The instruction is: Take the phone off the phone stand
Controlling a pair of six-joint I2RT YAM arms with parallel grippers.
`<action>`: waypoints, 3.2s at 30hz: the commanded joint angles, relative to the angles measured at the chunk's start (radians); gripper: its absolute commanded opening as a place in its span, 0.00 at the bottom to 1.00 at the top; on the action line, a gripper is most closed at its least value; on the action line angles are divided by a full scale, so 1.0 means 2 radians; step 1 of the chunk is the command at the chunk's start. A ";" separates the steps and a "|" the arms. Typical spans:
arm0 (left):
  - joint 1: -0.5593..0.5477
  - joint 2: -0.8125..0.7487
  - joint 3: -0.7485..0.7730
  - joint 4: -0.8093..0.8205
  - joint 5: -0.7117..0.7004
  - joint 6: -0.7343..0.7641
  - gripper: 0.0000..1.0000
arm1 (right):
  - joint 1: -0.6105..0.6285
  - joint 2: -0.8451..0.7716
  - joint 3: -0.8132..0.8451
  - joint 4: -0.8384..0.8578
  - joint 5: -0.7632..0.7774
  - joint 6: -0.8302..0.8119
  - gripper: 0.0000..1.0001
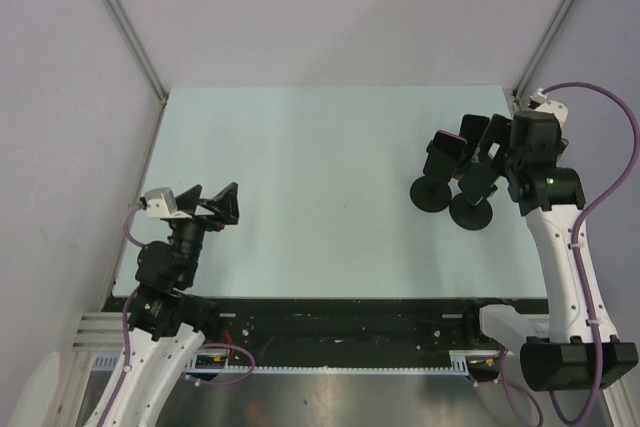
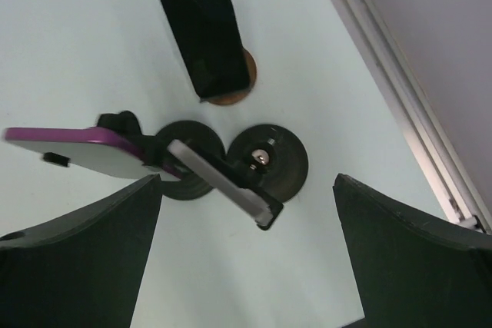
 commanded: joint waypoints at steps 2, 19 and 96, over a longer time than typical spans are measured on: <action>-0.018 -0.004 0.007 -0.001 -0.023 0.028 1.00 | -0.066 0.021 0.030 -0.051 -0.113 -0.017 1.00; -0.027 0.003 0.005 0.000 -0.025 0.024 1.00 | -0.086 0.068 0.028 -0.055 -0.188 -0.086 0.61; -0.075 0.234 0.094 -0.018 0.308 0.073 1.00 | 0.408 0.248 0.202 0.030 -0.375 -0.269 0.48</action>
